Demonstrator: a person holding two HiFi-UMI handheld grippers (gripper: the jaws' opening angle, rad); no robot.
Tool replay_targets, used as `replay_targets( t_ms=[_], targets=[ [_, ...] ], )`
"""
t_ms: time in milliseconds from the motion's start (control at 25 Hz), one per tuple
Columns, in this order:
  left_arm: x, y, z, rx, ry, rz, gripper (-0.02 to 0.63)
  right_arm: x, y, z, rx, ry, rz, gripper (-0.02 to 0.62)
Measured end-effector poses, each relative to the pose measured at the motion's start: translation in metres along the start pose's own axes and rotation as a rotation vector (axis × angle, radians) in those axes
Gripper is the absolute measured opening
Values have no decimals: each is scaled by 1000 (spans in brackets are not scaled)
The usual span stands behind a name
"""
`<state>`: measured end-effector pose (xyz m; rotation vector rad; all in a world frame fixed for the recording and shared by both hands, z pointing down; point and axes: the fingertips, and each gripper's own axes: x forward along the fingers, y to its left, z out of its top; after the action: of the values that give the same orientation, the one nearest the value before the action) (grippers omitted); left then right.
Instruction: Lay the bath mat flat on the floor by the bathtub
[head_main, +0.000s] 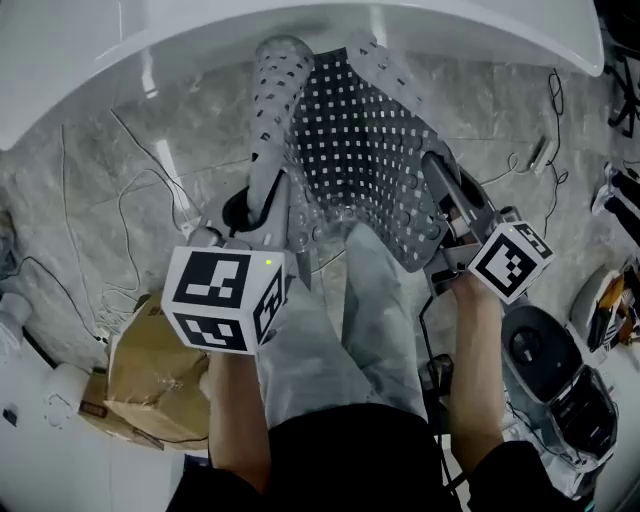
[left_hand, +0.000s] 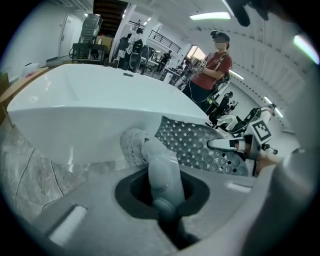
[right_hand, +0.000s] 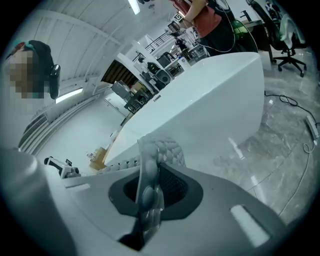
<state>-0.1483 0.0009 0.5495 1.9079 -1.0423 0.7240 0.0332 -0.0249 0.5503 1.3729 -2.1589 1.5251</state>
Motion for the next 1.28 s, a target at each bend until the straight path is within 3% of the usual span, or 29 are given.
replay_targets(
  t_ms=[280, 560, 720, 960, 1280],
  targets=[
    [30, 22, -44, 31, 31, -26, 20, 22, -33, -44, -37, 42, -33, 26],
    [78, 41, -79, 35, 84, -30, 20, 52, -72, -61, -128, 116, -32, 26],
    [97, 54, -63, 49, 117, -41, 20, 74, -83, -50, -124, 138, -43, 26],
    [94, 2, 34, 40, 139, -38, 20, 33, -80, 60, -113, 117, -80, 26],
    [147, 30, 18, 70, 204, -34, 20, 69, -135, 55, -26, 100, -107, 26]
  ],
)
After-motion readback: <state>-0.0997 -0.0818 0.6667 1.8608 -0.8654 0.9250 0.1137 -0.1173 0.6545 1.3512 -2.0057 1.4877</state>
